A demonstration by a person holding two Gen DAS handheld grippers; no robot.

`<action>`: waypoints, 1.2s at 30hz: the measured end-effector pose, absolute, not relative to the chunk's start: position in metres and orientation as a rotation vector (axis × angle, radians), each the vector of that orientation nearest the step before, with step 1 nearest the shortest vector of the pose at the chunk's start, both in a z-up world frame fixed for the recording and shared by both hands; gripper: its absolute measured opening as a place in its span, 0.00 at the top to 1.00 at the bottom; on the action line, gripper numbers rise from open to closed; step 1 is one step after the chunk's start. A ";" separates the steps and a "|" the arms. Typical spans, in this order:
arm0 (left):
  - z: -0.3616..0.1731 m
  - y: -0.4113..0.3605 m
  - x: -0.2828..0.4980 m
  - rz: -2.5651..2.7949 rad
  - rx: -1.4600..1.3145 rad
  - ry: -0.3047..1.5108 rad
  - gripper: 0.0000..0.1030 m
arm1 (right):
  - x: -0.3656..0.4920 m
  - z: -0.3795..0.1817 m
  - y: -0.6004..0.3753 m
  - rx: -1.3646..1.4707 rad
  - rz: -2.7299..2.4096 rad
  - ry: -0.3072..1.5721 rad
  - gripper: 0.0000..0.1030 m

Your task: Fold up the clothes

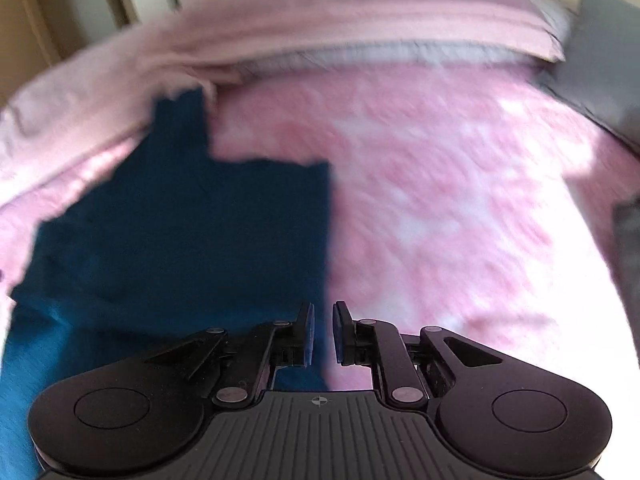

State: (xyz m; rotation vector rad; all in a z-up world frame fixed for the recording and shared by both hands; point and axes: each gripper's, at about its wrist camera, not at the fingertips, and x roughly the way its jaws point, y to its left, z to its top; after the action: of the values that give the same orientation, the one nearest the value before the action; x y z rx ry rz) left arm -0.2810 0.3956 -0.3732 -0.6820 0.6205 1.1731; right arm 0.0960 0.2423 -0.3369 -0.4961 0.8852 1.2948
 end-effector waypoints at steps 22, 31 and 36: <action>-0.420 0.461 -0.233 1.129 -0.569 0.800 0.72 | 0.095 -0.389 0.354 -0.568 1.356 0.845 0.87; -0.399 0.420 -0.235 0.976 -0.571 0.769 0.79 | 0.088 -0.368 0.322 -0.508 1.400 0.887 0.87; -0.410 0.420 -0.236 0.960 -0.582 0.842 0.80 | 0.085 -0.388 0.313 -0.606 1.411 0.946 0.87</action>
State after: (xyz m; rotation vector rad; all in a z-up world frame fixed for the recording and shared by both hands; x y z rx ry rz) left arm -0.2363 0.4201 -0.4101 -0.5818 0.8425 0.9600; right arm 0.0850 0.3129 -0.3882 -0.6057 0.9457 1.4114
